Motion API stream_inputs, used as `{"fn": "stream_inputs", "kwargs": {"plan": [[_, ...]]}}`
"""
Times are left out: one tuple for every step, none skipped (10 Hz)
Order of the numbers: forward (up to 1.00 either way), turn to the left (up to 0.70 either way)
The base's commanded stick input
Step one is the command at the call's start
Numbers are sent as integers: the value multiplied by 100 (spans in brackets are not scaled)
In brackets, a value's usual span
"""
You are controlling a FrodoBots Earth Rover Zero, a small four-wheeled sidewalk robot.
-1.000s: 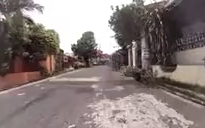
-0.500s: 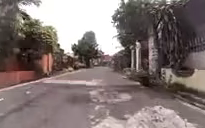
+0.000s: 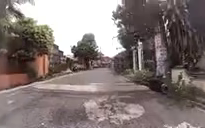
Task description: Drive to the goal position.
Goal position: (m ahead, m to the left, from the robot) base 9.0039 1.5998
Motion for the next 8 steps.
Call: {"fn": "stream_inputs", "kwargs": {"plan": [[70,0],[70,0],[70,0],[70,0],[70,0],[52,0],[50,0],[50,0]]}}
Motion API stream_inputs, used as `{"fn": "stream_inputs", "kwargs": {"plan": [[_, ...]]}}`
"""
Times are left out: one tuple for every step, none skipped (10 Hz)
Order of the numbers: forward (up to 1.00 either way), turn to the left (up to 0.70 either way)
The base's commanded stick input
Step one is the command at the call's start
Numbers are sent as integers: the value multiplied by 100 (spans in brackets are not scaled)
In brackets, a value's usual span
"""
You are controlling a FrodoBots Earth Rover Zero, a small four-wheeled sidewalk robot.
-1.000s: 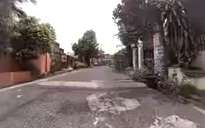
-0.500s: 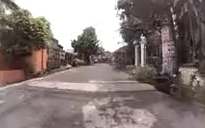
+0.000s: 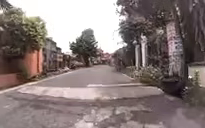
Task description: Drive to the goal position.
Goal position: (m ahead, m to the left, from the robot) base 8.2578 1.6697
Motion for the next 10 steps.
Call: {"fn": "stream_inputs", "kwargs": {"plan": [[50,0],[50,0],[50,0],[50,0],[50,0],[50,0],[50,0],[50,0],[50,0],[50,0]]}}
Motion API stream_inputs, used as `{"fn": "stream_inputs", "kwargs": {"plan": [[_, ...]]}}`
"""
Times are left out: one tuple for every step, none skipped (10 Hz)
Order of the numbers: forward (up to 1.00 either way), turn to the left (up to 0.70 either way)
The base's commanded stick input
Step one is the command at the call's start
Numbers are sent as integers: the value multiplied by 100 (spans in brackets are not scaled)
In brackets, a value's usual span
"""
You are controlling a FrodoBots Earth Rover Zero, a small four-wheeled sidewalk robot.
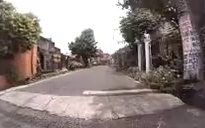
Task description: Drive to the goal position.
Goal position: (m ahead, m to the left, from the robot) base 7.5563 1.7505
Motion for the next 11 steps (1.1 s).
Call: {"fn": "stream_inputs", "kwargs": {"plan": [[50,0],[50,0],[50,0],[50,0],[50,0],[50,0],[50,0],[50,0],[50,0],[50,0],[50,0]]}}
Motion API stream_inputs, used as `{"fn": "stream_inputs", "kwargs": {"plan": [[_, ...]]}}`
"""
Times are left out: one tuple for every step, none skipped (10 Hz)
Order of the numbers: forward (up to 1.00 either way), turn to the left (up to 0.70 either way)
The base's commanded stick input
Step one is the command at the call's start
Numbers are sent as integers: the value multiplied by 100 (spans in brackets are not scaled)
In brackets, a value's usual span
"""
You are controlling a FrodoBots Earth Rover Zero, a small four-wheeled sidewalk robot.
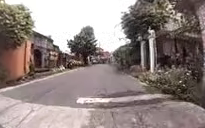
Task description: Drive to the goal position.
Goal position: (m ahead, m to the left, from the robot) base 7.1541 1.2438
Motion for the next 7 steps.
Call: {"fn": "stream_inputs", "kwargs": {"plan": [[50,0],[50,0],[50,0],[50,0],[50,0],[50,0],[50,0]]}}
